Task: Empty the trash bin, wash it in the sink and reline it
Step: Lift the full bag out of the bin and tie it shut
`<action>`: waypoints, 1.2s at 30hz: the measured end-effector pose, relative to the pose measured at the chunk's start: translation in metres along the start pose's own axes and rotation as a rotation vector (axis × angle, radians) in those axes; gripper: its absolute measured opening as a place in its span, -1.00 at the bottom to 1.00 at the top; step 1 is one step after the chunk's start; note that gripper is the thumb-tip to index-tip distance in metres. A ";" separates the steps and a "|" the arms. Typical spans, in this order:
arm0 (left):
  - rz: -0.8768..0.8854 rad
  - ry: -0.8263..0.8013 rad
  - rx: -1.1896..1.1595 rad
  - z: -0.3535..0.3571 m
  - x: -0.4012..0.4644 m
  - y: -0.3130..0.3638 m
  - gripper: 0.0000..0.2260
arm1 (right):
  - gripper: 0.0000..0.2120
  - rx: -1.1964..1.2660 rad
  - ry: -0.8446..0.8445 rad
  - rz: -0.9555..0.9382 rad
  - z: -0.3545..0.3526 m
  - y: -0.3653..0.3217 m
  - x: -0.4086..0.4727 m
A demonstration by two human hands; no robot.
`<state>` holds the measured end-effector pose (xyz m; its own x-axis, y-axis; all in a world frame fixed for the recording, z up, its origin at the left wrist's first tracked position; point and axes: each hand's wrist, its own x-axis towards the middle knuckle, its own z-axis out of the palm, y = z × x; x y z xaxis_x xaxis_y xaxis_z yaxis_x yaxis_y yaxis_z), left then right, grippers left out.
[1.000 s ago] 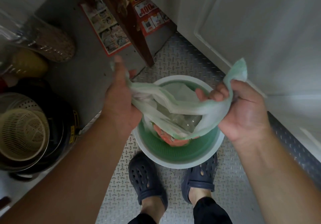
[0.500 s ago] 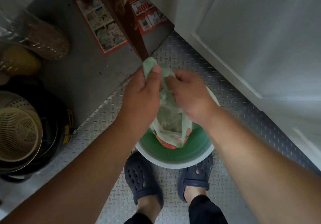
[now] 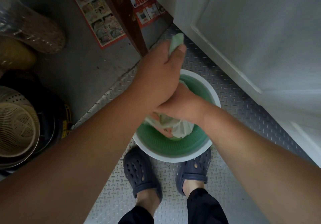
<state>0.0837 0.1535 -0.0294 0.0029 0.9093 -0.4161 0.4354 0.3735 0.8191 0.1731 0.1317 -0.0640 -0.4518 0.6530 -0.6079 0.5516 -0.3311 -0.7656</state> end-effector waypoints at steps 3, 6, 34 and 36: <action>0.026 -0.085 0.007 0.011 0.003 0.012 -0.69 | -0.84 -0.018 0.119 0.044 0.002 0.000 0.002; 0.024 -0.130 0.012 0.019 0.003 0.018 -0.67 | -0.86 0.024 -0.013 0.031 -0.001 0.005 -0.003; -0.252 -0.051 -0.201 0.003 -0.020 -0.036 -0.66 | -0.72 0.961 0.220 0.228 -0.008 0.034 -0.006; -0.194 -0.056 -0.159 0.007 -0.024 -0.042 -0.42 | -0.80 0.954 0.235 0.207 -0.010 0.036 -0.007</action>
<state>0.0719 0.1144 -0.0565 -0.0147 0.8081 -0.5889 0.2860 0.5678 0.7719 0.2030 0.1221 -0.0857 -0.2042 0.6048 -0.7698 -0.2351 -0.7936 -0.5612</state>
